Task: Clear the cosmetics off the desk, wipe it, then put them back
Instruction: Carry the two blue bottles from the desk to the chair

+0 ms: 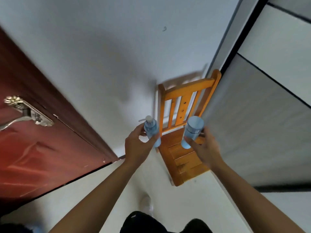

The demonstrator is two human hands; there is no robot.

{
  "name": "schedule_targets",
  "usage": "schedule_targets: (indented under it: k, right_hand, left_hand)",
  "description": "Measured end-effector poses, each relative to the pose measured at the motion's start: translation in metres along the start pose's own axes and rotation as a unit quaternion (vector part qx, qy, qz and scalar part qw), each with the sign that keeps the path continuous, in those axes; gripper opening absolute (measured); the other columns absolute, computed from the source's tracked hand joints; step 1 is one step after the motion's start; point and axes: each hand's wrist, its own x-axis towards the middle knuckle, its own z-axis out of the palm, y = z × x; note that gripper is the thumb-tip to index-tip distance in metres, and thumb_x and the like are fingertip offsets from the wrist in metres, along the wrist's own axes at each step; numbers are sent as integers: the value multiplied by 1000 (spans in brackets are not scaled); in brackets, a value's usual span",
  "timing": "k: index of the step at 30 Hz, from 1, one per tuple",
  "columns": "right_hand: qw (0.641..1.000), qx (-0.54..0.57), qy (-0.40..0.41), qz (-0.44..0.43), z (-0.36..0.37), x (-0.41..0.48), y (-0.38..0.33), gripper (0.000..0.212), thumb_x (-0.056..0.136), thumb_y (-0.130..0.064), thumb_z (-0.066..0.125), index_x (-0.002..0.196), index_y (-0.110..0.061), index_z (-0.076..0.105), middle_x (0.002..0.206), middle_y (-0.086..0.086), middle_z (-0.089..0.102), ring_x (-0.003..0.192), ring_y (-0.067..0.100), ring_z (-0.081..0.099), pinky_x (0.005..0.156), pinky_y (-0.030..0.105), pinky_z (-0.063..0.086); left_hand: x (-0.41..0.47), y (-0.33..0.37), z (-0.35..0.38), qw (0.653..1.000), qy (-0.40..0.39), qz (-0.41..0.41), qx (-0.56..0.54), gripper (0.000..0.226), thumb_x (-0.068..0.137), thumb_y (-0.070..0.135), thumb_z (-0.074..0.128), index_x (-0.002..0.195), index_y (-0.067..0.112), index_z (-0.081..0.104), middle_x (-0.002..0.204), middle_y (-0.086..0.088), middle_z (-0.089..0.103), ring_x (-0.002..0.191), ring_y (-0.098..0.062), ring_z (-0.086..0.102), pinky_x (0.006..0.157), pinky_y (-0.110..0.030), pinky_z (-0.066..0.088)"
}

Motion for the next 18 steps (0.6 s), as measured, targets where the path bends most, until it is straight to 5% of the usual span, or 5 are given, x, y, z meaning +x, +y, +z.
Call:
schedule_targets:
  k: [7,13,16,18]
  right_hand:
    - [998,15,-34,43,-15,90,62,61,78,-58,75,127,-46,42,113,-30,56,105,5,60,90,34,55]
    - [992,23,-124,25,-1,161,131,56,67,-70,70,111,-75,36,109,-51,50,107,-22,50,72,-1,43]
    - [987,3,-158,22,20,191,180,63,65,-76,67,120,-69,36,116,-42,53,109,-20,51,75,-4,42]
    - [983,-7,-181,27,36,205,211,75,66,-76,66,131,-54,39,129,-27,55,116,-6,55,89,11,50]
  left_hand:
    - [57,-17,91,999,-12,-49,19,54,78,45,79,124,22,62,105,13,66,94,-5,62,81,-20,53]
    - [61,-64,180,986,78,-141,45,51,82,41,78,122,16,62,108,6,69,94,-13,64,87,-31,57]
    - [61,-97,220,974,109,-190,58,49,83,42,76,124,18,62,111,7,69,92,-11,63,82,-21,54]
    - [60,-123,243,968,120,-213,57,51,83,43,76,127,21,60,116,8,68,94,-10,63,82,-16,50]
